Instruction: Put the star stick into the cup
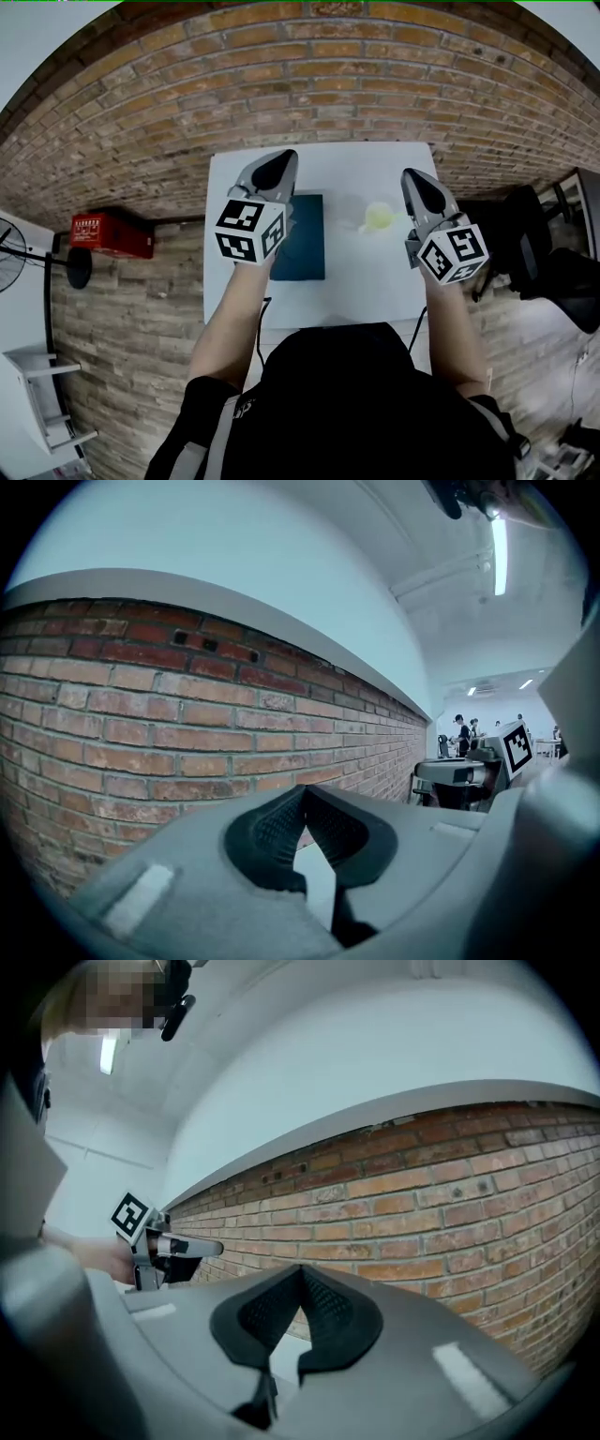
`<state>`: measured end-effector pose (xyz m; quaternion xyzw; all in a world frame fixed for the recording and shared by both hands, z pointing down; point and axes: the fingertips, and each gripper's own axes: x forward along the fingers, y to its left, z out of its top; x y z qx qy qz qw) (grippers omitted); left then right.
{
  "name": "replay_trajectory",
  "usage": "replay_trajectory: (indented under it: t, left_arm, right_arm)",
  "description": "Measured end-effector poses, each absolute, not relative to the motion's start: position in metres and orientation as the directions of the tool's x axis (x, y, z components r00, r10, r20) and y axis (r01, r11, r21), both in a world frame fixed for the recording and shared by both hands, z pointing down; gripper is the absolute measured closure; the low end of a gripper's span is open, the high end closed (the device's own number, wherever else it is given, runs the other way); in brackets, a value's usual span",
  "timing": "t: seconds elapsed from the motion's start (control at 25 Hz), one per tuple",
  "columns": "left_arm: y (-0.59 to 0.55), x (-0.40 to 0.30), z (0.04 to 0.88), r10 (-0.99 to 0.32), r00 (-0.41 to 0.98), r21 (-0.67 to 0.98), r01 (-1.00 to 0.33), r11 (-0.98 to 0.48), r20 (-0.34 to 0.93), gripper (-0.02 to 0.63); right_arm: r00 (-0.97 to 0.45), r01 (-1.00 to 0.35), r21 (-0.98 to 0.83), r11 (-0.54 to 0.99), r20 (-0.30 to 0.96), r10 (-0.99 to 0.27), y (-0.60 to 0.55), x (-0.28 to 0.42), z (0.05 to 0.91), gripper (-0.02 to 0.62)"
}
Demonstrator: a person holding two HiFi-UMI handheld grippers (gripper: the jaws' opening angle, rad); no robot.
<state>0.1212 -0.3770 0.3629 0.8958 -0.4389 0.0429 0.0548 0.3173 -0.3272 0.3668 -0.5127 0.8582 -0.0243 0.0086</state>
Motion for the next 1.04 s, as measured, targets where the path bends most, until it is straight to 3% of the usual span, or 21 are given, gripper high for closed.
replay_trajectory:
  t: [0.44,1.04]
  left_arm:
    - [-0.361,0.099,0.399,-0.831,0.526,0.114,-0.851,-0.513,0.182,0.6]
    - [-0.36,0.162,0.405,-0.795,0.571,0.125,-0.821,-0.557,0.204,0.6]
  right_arm:
    - [-0.502,-0.865,-0.001,0.503,0.043,-0.864,-0.323,0.336,0.371,0.598]
    - [-0.547,-0.837,-0.056,0.544,0.059,-0.835,-0.316,0.368,0.389,0.598]
